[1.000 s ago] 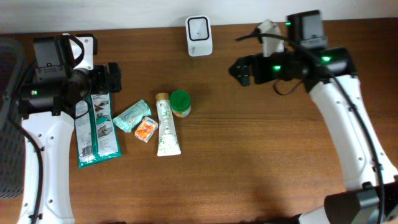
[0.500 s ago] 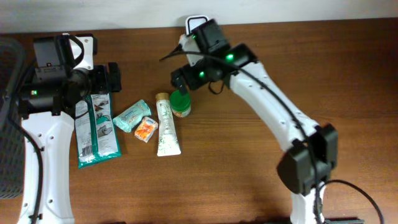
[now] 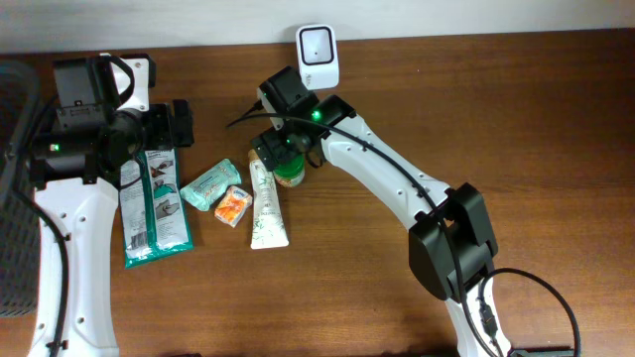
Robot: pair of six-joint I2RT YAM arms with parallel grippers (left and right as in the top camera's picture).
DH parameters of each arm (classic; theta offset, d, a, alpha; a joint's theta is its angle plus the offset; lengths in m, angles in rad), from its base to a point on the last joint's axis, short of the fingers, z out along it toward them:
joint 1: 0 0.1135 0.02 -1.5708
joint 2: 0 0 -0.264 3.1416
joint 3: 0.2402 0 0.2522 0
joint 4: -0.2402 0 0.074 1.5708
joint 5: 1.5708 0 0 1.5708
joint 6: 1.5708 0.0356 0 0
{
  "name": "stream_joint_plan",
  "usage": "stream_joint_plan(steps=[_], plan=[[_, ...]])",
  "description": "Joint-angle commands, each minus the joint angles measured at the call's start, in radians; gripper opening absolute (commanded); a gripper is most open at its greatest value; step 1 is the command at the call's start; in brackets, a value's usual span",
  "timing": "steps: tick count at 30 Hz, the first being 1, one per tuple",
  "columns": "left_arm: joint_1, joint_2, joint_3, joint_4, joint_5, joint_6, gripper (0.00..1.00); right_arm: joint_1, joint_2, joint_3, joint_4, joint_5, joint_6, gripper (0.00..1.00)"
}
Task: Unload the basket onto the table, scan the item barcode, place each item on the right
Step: 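Reach the right gripper toward the green-capped jar on the table, then grasp the green-capped jar by its cap with the right gripper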
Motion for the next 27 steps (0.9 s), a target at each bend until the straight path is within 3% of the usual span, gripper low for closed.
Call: stream_joint_plan(steps=[1, 12, 27], plan=[[0.000, 0.002, 0.013, 0.003, 0.011, 0.009, 0.99, 0.011, 0.034, 0.014, 0.003, 0.053, 0.004, 0.97], [0.000, 0.002, 0.013, 0.004, 0.010, 0.009, 0.99, 0.011, 0.082, 0.010, -0.036, 0.040, 0.013, 0.81], [0.000, 0.002, 0.013, 0.003, 0.011, 0.009, 0.99, -0.031, 0.082, -0.001, -0.123, 0.053, 0.324, 0.68]])
